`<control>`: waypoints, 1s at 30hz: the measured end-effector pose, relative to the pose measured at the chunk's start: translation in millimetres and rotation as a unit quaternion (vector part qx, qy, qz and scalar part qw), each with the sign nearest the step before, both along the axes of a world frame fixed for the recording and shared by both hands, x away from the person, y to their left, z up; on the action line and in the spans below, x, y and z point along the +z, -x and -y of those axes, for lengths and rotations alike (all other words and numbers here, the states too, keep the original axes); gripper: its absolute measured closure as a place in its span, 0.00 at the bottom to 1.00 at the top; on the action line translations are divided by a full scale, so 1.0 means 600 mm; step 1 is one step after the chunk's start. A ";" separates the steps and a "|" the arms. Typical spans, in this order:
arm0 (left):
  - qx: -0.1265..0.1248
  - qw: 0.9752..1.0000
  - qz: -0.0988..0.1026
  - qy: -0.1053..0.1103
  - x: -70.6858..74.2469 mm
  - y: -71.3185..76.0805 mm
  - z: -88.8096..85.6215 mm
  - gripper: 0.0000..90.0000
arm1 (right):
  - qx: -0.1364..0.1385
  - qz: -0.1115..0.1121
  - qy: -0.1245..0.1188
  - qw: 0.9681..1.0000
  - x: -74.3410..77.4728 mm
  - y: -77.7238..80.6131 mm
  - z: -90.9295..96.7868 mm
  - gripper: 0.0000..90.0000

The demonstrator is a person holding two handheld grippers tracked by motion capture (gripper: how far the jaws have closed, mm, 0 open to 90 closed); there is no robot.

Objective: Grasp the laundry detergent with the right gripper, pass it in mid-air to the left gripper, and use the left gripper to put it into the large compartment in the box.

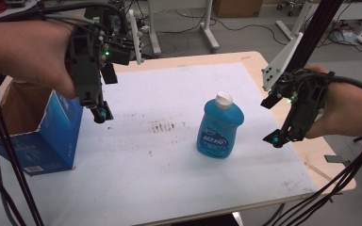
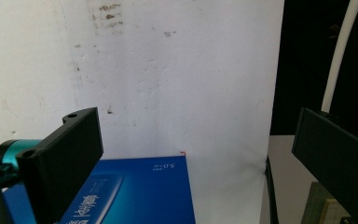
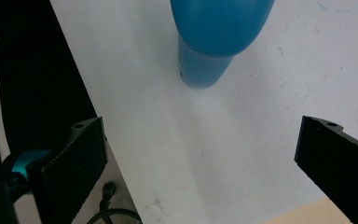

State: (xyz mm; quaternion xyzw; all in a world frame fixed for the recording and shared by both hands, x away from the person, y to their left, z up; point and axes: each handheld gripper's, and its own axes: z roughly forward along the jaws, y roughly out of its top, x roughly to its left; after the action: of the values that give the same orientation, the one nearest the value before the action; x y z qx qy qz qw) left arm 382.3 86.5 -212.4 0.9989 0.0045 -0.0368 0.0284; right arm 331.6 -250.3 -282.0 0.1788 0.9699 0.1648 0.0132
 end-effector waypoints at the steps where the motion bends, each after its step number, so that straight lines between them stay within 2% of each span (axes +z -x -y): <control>1: 0.000 1.000 0.000 0.000 0.000 0.000 0.000 0.02 | -0.003 0.001 -0.004 1.000 -0.003 0.001 -0.001 0.02; 3: 0.003 1.000 -0.001 0.001 0.000 0.001 0.000 0.02 | -0.004 0.002 -0.007 1.000 -0.006 0.001 -0.001 0.02; 4: 0.003 1.000 0.000 0.003 0.000 0.001 0.000 0.02 | -0.003 0.005 -0.019 1.000 -0.013 0.000 0.000 0.02; 10: 0.004 1.000 -0.001 0.000 0.002 0.001 -0.001 0.02 | -0.015 0.005 -0.042 0.999 -0.033 -0.001 0.004 0.02; 14: 0.003 1.000 0.001 0.003 0.003 0.000 -0.001 0.02 | -0.027 0.001 -0.077 0.997 -0.063 -0.006 0.005 0.02; 17: 0.001 1.000 0.001 0.003 0.005 0.001 -0.001 0.02 | -0.032 -0.001 -0.086 0.996 -0.073 -0.007 0.004 0.02; 19: 0.004 1.000 0.002 0.004 0.004 0.002 -0.003 0.02 | -0.038 0.008 -0.100 0.994 -0.086 -0.009 0.004 0.02; 20: 0.006 1.000 0.002 0.003 0.004 0.002 -0.005 0.02 | -0.044 0.013 -0.117 0.992 -0.097 -0.010 0.004 0.02; 21: 0.006 1.000 0.002 0.003 0.004 0.002 -0.005 0.02 | -0.044 0.013 -0.117 0.992 -0.097 -0.010 0.004 0.02; 22: 0.009 1.000 0.001 0.000 0.005 0.003 -0.006 0.02 | -0.051 0.018 -0.130 0.990 -0.105 -0.010 0.005 0.02; 23: 0.009 1.000 0.001 0.000 0.005 0.003 -0.006 0.02 | -0.051 0.018 -0.130 0.990 -0.105 -0.010 0.005 0.02; 24: 0.009 1.000 0.000 0.000 0.005 0.003 -0.007 0.02 | -0.059 0.019 -0.146 0.987 -0.112 -0.010 0.005 0.02; 25: 0.009 1.000 0.000 0.000 0.005 0.003 -0.007 0.02 | -0.059 0.019 -0.146 0.987 -0.112 -0.010 0.005 0.02; 26: 0.007 1.000 0.003 0.000 0.005 0.003 -0.008 0.02 | -0.066 0.019 -0.158 0.985 -0.118 -0.011 0.004 0.02; 27: 0.007 1.000 0.003 0.000 0.005 0.003 -0.008 0.02 | -0.067 0.020 -0.162 0.984 -0.121 -0.011 0.003 0.02; 30: 0.010 1.000 0.001 -0.001 0.005 0.004 -0.009 0.02 | -0.069 0.020 -0.168 0.983 -0.128 -0.012 0.000 0.02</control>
State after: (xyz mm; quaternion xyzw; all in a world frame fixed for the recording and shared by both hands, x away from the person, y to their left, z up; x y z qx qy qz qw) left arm 379.8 92.0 -209.2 0.9989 0.0141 -0.0356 0.0275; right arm 338.7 -250.1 -358.9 0.2413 0.9132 0.3280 0.0139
